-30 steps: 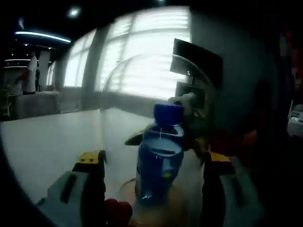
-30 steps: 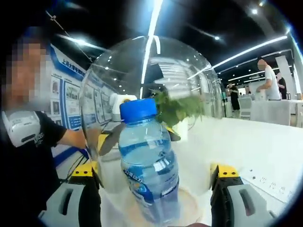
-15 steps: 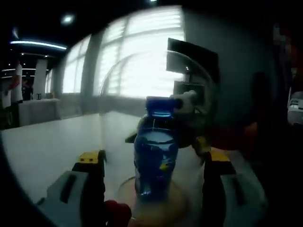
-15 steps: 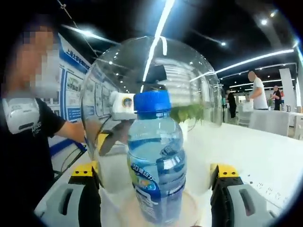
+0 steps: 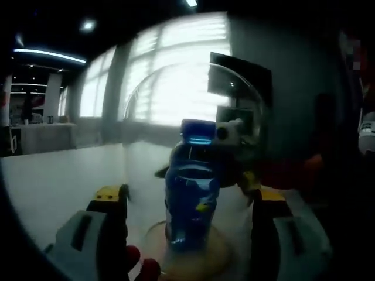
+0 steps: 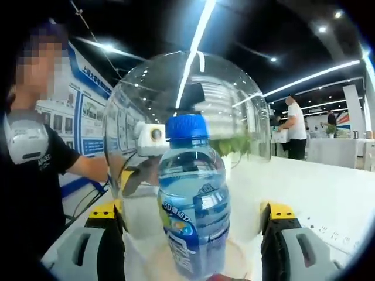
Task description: Open the cover put in the Mizone put the cover back on
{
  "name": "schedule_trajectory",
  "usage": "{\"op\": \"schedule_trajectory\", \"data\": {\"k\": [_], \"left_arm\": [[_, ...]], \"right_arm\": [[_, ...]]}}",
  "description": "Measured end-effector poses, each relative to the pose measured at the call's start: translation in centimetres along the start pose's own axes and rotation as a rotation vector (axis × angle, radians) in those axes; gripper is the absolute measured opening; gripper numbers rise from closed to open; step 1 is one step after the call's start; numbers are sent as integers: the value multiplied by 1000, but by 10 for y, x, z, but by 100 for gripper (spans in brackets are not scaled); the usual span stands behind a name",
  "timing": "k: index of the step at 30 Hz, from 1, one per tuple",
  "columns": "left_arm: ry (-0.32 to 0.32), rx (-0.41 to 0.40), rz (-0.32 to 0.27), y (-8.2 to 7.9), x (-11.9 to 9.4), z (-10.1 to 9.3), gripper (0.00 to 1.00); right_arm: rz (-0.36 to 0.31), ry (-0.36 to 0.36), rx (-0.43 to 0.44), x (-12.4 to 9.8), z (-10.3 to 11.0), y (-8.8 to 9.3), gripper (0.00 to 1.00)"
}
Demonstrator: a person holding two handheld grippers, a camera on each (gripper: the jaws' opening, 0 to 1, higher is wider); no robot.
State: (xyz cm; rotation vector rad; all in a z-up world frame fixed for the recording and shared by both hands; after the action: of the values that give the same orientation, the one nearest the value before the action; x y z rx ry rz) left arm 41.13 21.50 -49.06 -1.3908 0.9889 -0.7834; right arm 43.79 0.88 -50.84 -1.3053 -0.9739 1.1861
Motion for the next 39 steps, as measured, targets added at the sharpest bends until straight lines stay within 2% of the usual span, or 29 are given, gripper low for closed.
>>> {"op": "schedule_trajectory", "data": {"k": [5,12,17,26,32,33,34,35,39], "left_arm": [[-1,1,11,-1,0,-1,76],[-7,-4,-20,3,-2,-1,76],[-11,-12,-28,4,-2,-1,75],[-30,-36,-43,7,-5,-1,74],[-52,-73,-58,12,-13,0,70],[-57,-76,-59,12,-14,-1,69],[-61,-78,-61,13,-14,-1,69],[-63,-80,-62,13,-15,-2,69],[-75,-100,-85,15,-19,-2,67]], "right_arm": [[-7,5,1,0,0,1,90],[-10,19,6,-2,3,1,90],[-12,39,55,-10,1,5,89],[-54,76,94,-19,3,5,89],[-92,96,125,-30,8,3,89],[-96,99,127,-31,9,3,88],[-98,103,125,-32,10,4,79],[-108,96,128,-32,11,3,77],[-91,112,126,-31,15,7,76]]}}
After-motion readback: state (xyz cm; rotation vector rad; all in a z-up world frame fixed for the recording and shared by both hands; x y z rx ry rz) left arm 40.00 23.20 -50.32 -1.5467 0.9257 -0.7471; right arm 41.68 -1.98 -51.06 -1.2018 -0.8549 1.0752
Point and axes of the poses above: the point that each gripper's makers call its tool centre point, and the gripper's own axes: x roughly forward along the fingers, z roughly to its left, y roughly out of its underside, the point moved 10 cm from there along -x, roughly backward along the fingers, and after that the axes turned 3 degrees about z, right-handed, at the moved point
